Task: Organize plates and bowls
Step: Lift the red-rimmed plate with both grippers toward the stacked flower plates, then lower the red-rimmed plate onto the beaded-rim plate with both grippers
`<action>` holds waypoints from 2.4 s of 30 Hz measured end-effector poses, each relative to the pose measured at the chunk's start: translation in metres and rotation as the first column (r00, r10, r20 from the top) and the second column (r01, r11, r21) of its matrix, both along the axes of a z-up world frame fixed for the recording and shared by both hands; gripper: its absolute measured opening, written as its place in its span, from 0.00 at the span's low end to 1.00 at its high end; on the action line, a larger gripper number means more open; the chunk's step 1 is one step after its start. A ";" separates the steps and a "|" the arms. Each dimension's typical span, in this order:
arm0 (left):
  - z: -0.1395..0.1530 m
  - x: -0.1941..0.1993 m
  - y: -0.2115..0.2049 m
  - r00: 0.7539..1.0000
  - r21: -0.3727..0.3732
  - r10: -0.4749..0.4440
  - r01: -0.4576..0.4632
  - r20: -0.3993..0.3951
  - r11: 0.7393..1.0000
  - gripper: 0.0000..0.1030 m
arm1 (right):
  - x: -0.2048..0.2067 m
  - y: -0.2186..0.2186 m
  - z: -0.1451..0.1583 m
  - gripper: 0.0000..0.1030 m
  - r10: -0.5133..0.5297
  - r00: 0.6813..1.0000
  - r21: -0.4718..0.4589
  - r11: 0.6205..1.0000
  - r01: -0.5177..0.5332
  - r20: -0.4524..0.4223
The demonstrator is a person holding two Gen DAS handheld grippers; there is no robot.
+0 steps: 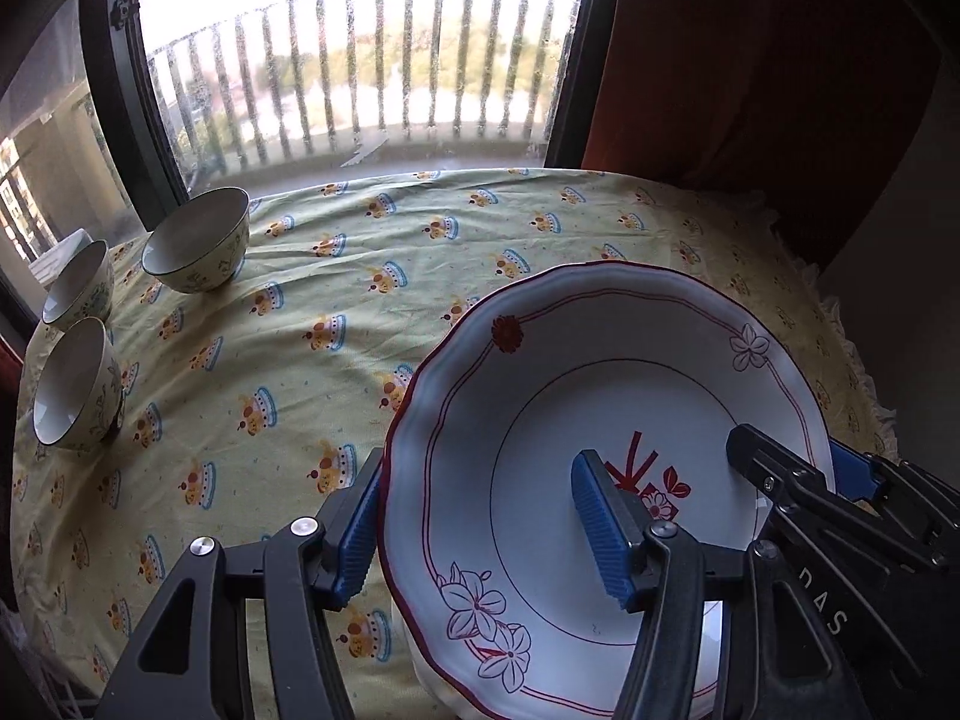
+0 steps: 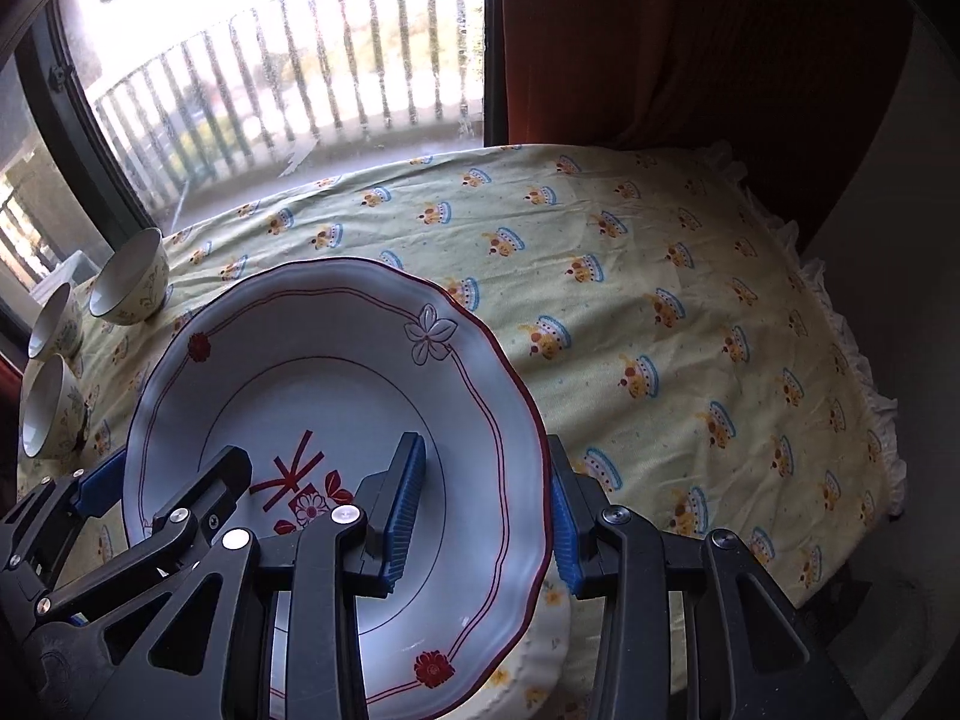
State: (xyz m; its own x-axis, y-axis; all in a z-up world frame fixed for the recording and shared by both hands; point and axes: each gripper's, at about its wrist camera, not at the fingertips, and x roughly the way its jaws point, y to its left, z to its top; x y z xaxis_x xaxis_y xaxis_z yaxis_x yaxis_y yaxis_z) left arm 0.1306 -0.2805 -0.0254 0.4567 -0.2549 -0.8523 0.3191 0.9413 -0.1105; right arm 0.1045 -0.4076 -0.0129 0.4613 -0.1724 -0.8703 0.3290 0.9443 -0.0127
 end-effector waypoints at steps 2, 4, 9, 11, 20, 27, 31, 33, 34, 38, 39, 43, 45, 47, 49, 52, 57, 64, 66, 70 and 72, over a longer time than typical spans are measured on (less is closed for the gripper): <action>0.001 -0.012 0.000 1.000 -0.001 -0.020 0.020 0.012 1.000 0.59 | -0.014 0.003 0.001 0.41 -0.015 1.000 -0.005 1.000 0.015 -0.007; -0.002 -0.020 0.002 1.000 -0.011 -0.029 0.029 0.000 1.000 0.59 | -0.026 0.005 0.001 0.41 -0.023 1.000 -0.008 1.000 0.023 -0.012; -0.011 -0.038 0.000 0.999 -0.012 -0.026 0.026 -0.019 1.000 0.60 | -0.048 0.006 -0.007 0.41 -0.018 0.999 -0.008 1.000 0.017 -0.029; -0.016 -0.043 -0.003 0.999 -0.005 -0.020 0.020 -0.027 1.000 0.60 | -0.054 0.004 -0.011 0.41 -0.008 0.999 -0.006 1.000 0.008 -0.038; -0.053 -0.051 -0.015 0.990 0.034 0.066 -0.062 -0.123 0.998 0.60 | -0.054 -0.009 -0.046 0.41 0.068 0.993 0.011 0.998 -0.067 -0.097; -0.064 -0.045 -0.025 0.981 0.069 0.102 -0.092 -0.163 0.993 0.60 | -0.046 -0.017 -0.059 0.41 0.137 0.983 0.023 0.991 -0.135 -0.119; -0.070 -0.042 -0.030 0.978 0.088 0.122 -0.108 -0.171 0.990 0.60 | -0.038 -0.025 -0.068 0.41 0.156 0.979 0.039 0.988 -0.152 -0.131; -0.074 -0.041 -0.030 0.974 0.094 0.143 -0.128 -0.176 0.987 0.60 | -0.034 -0.026 -0.072 0.41 0.169 0.976 0.045 0.985 -0.164 -0.139; -0.075 -0.040 -0.030 0.972 0.098 0.154 -0.138 -0.179 0.986 0.60 | -0.032 -0.026 -0.074 0.41 0.178 0.974 0.049 0.984 -0.173 -0.142; -0.079 -0.040 -0.031 0.968 0.120 0.173 -0.153 -0.180 0.981 0.60 | -0.026 -0.026 -0.082 0.41 0.210 0.965 0.065 0.977 -0.203 -0.154; -0.079 -0.040 -0.032 0.968 0.126 0.176 -0.155 -0.178 0.980 0.60 | -0.026 -0.026 -0.083 0.41 0.212 0.965 0.065 0.977 -0.204 -0.153; -0.079 -0.039 -0.034 0.966 0.146 0.185 -0.159 -0.182 0.976 0.61 | -0.026 -0.028 -0.085 0.41 0.227 0.963 0.079 0.973 -0.217 -0.143; -0.079 -0.038 -0.034 0.964 0.147 0.187 -0.161 -0.188 0.976 0.61 | -0.026 -0.028 -0.085 0.41 0.234 0.962 0.086 0.971 -0.223 -0.144; -0.078 -0.038 -0.034 0.962 0.152 0.192 -0.164 -0.193 0.975 0.61 | -0.027 -0.030 -0.085 0.41 0.235 0.962 0.102 0.970 -0.222 -0.138; -0.078 -0.038 -0.035 0.961 0.155 0.197 -0.168 -0.197 0.974 0.61 | -0.029 -0.035 -0.084 0.41 0.231 0.965 0.136 0.967 -0.214 -0.128; -0.078 -0.038 -0.035 0.958 0.157 0.206 -0.177 -0.200 0.972 0.61 | -0.034 -0.043 -0.078 0.31 0.218 0.970 0.166 0.966 -0.199 -0.108; -0.072 -0.040 -0.036 0.960 0.176 0.220 -0.190 -0.172 0.966 0.61 | -0.034 -0.047 -0.078 0.27 0.217 0.970 0.194 0.962 -0.193 -0.109; -0.072 -0.038 -0.026 0.948 0.194 0.271 -0.238 -0.165 0.952 0.61 | -0.027 -0.036 -0.078 0.27 0.262 0.960 0.200 0.951 -0.238 -0.102; -0.073 -0.037 -0.025 0.945 0.202 0.279 -0.244 -0.169 0.948 0.61 | -0.024 -0.033 -0.080 0.27 0.269 0.957 0.194 0.950 -0.246 -0.104; -0.074 -0.034 -0.027 0.944 0.224 0.296 -0.260 -0.145 0.939 0.62 | -0.019 -0.026 -0.080 0.27 0.293 0.950 0.151 0.950 -0.275 -0.110; -0.076 -0.033 -0.029 0.944 0.241 0.298 -0.260 -0.138 0.935 0.65 | -0.017 -0.022 -0.080 0.28 0.307 0.945 0.123 0.948 -0.293 -0.113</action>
